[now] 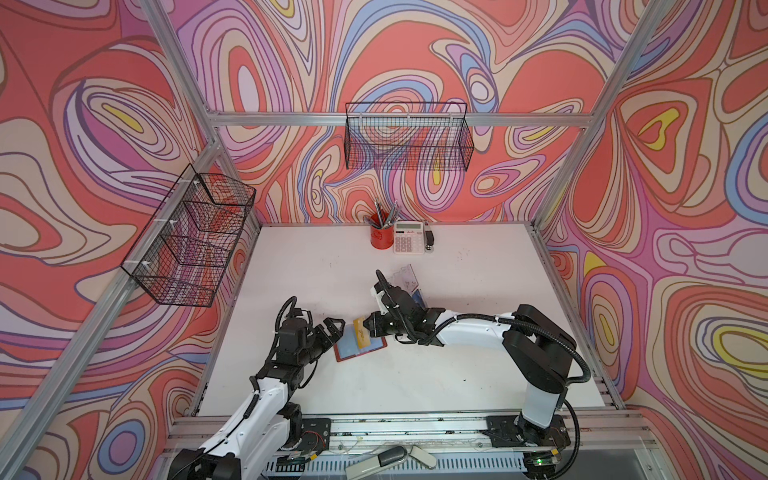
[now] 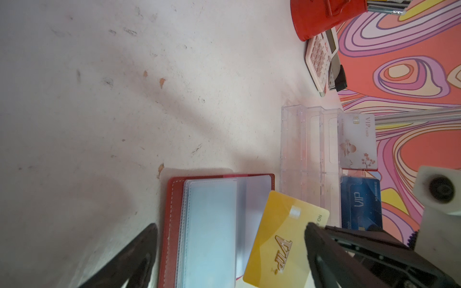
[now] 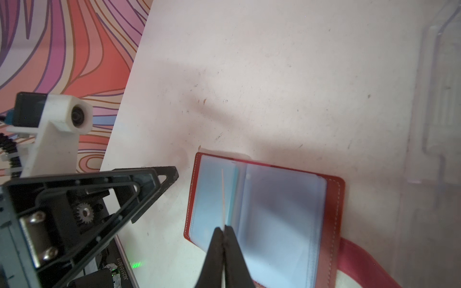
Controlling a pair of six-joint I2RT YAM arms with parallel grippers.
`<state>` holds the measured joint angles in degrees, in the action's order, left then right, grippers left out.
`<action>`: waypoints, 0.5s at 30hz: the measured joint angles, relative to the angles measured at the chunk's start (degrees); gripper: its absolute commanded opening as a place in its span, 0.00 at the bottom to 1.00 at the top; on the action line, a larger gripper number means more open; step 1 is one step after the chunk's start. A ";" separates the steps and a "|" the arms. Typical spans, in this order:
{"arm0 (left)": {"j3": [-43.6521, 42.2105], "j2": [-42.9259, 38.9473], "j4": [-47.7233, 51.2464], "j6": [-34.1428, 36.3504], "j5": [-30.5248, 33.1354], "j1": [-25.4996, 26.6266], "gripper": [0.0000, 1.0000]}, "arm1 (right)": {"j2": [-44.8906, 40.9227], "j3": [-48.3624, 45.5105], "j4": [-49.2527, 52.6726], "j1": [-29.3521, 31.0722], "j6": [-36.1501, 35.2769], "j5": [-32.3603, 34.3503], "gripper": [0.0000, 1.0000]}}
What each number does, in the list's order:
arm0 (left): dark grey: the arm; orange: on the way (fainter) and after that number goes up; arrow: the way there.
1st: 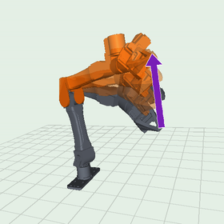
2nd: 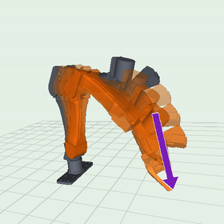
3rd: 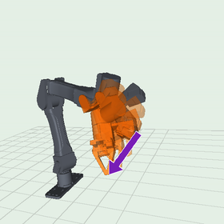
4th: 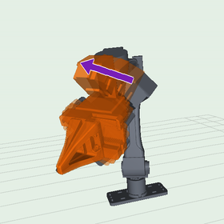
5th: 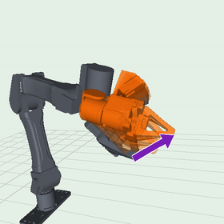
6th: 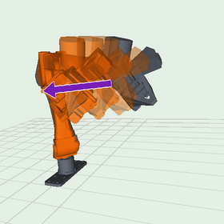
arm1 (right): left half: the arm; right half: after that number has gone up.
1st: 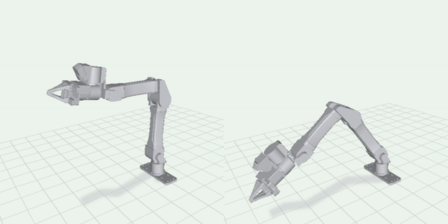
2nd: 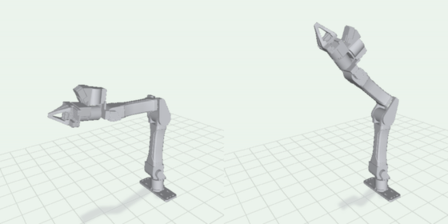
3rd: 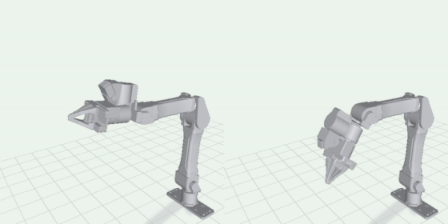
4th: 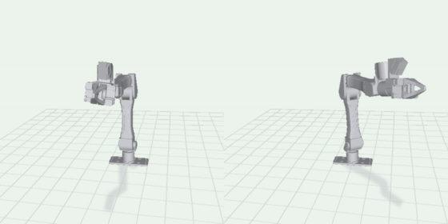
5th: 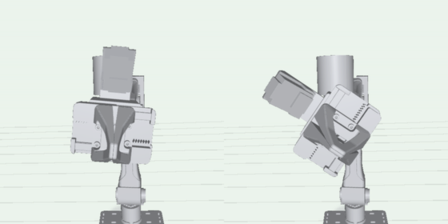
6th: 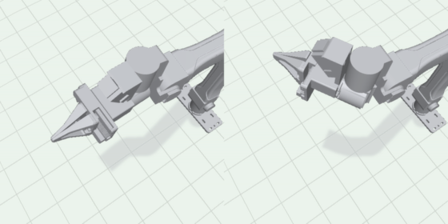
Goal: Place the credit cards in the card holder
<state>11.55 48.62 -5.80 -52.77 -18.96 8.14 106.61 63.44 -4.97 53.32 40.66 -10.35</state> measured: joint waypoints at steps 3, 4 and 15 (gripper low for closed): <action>0.00 0.02 0.00 -0.02 -0.02 0.00 0.93 | 1.01 0.35 -0.42 0.00 0.28 -0.15 0.00; 0.00 0.02 0.00 0.00 -0.02 0.00 0.93 | 1.14 0.35 -0.42 0.00 0.37 -0.17 0.00; 0.00 1.31 0.00 -0.02 -0.02 0.00 0.93 | 3.06 0.90 -1.11 0.00 1.05 -0.87 0.00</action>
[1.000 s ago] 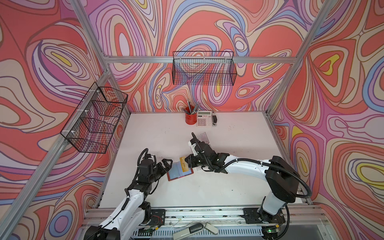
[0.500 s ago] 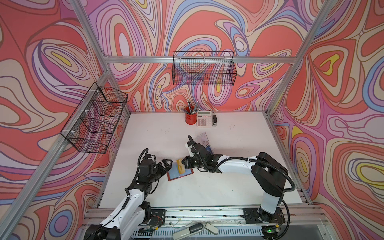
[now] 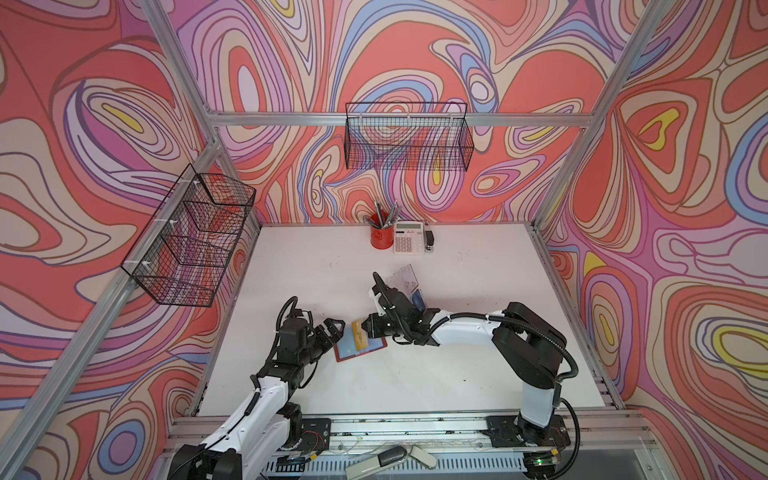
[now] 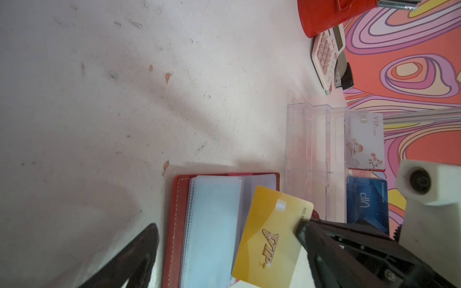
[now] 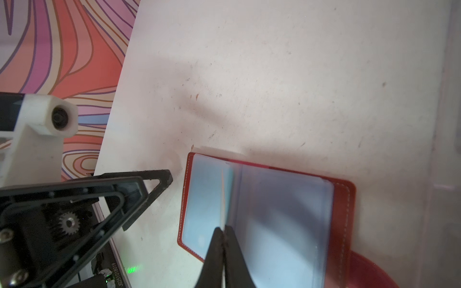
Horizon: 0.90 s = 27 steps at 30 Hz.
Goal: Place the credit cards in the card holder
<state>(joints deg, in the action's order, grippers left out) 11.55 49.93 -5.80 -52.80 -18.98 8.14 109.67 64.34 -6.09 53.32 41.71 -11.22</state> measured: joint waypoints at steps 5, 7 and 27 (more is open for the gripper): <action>0.00 0.00 -0.02 -0.09 -0.04 0.00 0.93 | 0.83 0.22 -0.57 0.00 0.81 -0.28 0.00; 0.00 0.00 -0.02 -0.24 -0.02 0.00 0.93 | 0.83 0.22 -0.63 0.00 1.09 -0.28 0.00; 0.00 0.39 -0.07 -1.05 -0.11 0.00 0.93 | 2.54 -0.33 -2.10 0.00 5.95 -0.11 0.00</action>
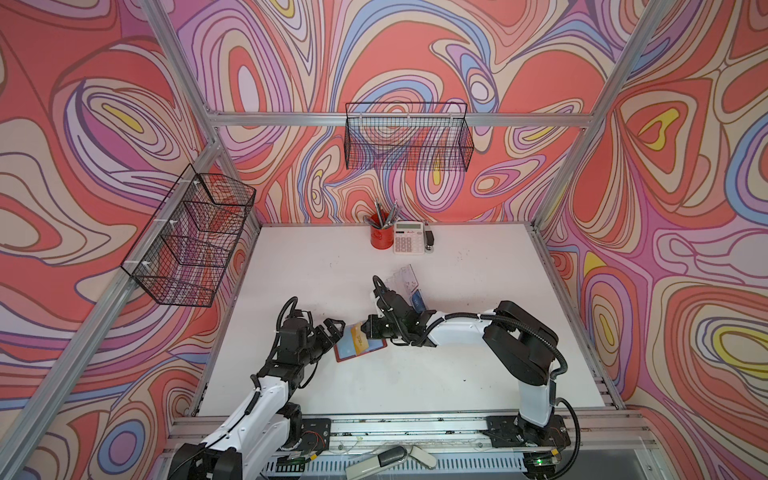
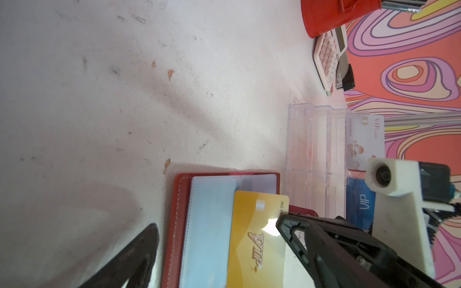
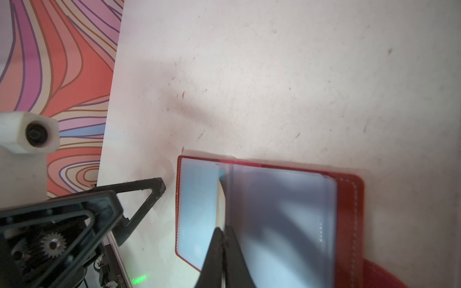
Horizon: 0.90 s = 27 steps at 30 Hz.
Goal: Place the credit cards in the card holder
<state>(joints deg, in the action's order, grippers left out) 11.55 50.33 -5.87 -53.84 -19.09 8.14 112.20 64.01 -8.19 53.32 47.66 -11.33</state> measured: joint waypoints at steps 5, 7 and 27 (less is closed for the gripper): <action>-0.04 0.13 -0.02 -0.02 -0.20 0.00 0.93 | 0.00 -0.66 -0.39 0.00 1.53 1.14 0.00; -0.07 0.13 -0.04 -0.02 -0.20 0.00 0.93 | 0.11 -0.72 -0.46 0.00 2.12 1.53 0.00; -0.09 0.70 -0.74 -0.07 -0.39 0.00 0.93 | 1.40 -2.36 -4.85 -0.02 6.08 2.99 0.00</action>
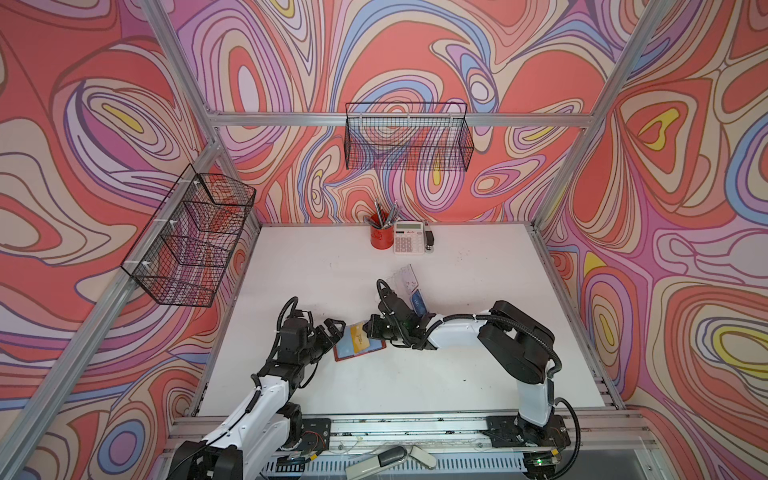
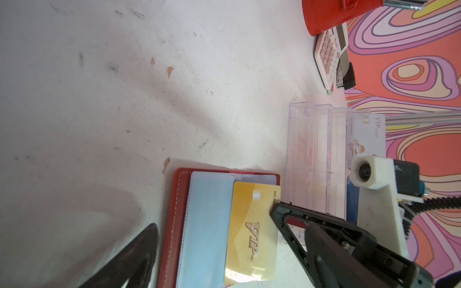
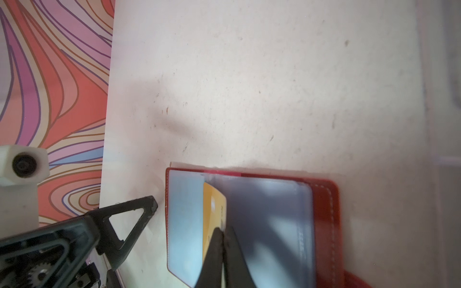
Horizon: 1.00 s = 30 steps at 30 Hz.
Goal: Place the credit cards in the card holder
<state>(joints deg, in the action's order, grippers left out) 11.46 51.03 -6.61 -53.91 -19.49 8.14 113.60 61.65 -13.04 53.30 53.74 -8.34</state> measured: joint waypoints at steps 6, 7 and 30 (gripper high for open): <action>-0.04 0.76 -0.83 -0.33 -0.11 0.00 0.93 | 0.09 -1.29 -2.14 0.00 0.83 0.00 0.00; -0.11 1.01 -1.01 -0.35 -0.22 0.00 0.93 | 0.09 -1.49 -2.58 0.00 0.87 -0.02 0.00; -0.39 2.84 -1.84 -0.39 -0.94 0.00 0.93 | 2.64 -1.70 -6.97 0.59 1.46 -0.13 0.00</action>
<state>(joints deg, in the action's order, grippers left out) 11.07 53.87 -8.45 -54.30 -20.43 8.14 116.25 59.94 -20.01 53.89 55.20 -8.47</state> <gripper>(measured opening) 0.930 0.047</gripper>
